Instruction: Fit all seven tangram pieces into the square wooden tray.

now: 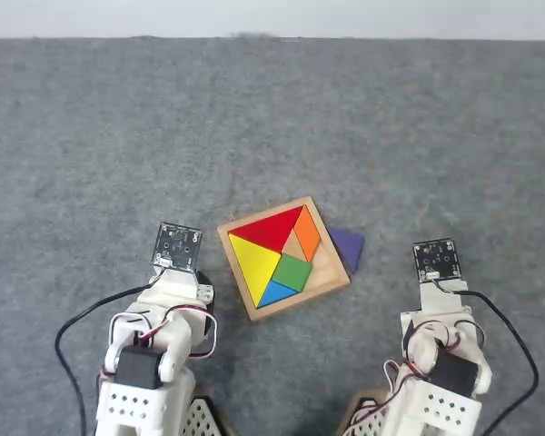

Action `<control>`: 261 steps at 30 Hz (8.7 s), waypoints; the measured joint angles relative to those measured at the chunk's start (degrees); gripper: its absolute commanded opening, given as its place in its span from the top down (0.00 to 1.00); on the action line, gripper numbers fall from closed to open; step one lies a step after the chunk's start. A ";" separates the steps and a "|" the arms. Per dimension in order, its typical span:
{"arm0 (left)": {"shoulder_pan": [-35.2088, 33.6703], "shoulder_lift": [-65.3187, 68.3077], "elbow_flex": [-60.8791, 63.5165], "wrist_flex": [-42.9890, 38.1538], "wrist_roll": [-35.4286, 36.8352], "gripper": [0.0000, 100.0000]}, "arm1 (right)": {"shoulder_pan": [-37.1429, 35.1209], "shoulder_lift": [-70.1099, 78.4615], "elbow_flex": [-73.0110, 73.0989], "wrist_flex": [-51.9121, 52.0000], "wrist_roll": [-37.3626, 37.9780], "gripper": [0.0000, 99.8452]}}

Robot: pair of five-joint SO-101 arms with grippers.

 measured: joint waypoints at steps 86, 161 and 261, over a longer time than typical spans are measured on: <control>0.00 0.00 0.00 0.00 0.00 0.99 | -15.91 0.00 -6.42 -16.26 4.57 0.96; 0.00 0.00 0.00 0.00 0.00 0.99 | -35.69 93.71 -67.52 -4.92 -21.19 0.87; 0.00 0.00 0.00 0.00 0.00 0.99 | -25.05 11.08 0.26 -22.51 -19.87 0.99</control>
